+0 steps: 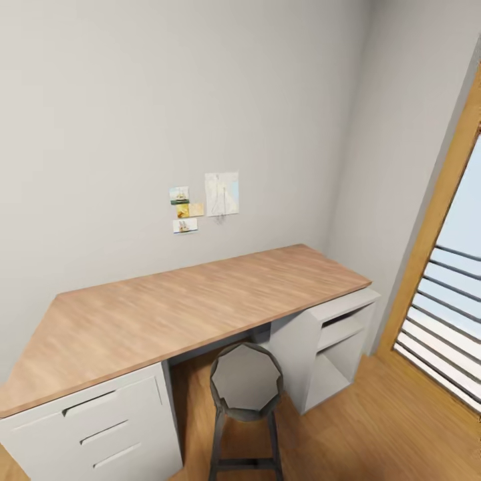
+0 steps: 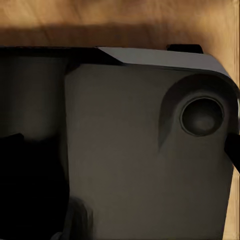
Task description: Attach the digital camera to the camera tripod in the bedroom.
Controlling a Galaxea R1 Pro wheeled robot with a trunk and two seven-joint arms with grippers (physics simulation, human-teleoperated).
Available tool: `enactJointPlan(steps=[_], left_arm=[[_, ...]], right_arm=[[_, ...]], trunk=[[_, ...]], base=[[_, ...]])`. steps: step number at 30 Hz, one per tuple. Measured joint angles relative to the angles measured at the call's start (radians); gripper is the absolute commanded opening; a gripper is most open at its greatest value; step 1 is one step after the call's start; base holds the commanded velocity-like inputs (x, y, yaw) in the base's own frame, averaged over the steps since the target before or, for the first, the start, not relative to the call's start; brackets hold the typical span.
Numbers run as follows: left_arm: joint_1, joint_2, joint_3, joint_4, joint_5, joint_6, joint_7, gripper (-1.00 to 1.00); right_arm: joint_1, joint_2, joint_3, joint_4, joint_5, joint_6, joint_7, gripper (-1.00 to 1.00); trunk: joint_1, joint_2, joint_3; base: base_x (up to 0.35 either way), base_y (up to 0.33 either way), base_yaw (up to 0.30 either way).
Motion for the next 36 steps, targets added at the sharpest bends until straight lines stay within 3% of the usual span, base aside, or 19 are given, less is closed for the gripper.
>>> enactJointPlan(steps=[9, 28, 36], left_arm=[[0.0, -0.001, 0.0, -0.029, 0.001, -0.001, 0.0, 1.0], [0.0, -0.001, 0.0, -0.029, 0.004, -0.004, 0.0, 1.0], [0.0, -0.004, 0.0, -0.029, 0.002, -0.006, 0.0, 1.0]], right_arm=[[0.0, 0.001, -0.002, -0.003, 0.0, 0.001, -0.003, 1.0], [0.0, 0.0, -0.005, -0.007, -0.004, 0.0, -0.005, 1.0], [-0.001, -0.003, -0.005, -0.011, -0.004, -0.002, -0.005, 1.0]], trunk=[[0.0, 0.0, 0.0], [0.0, 0.0, 0.0], [0.0, 0.0, 0.0]], base=[[0.019, -0.065, 0.081], [0.001, -0.002, 0.278], [0.156, -0.186, 0.286]])
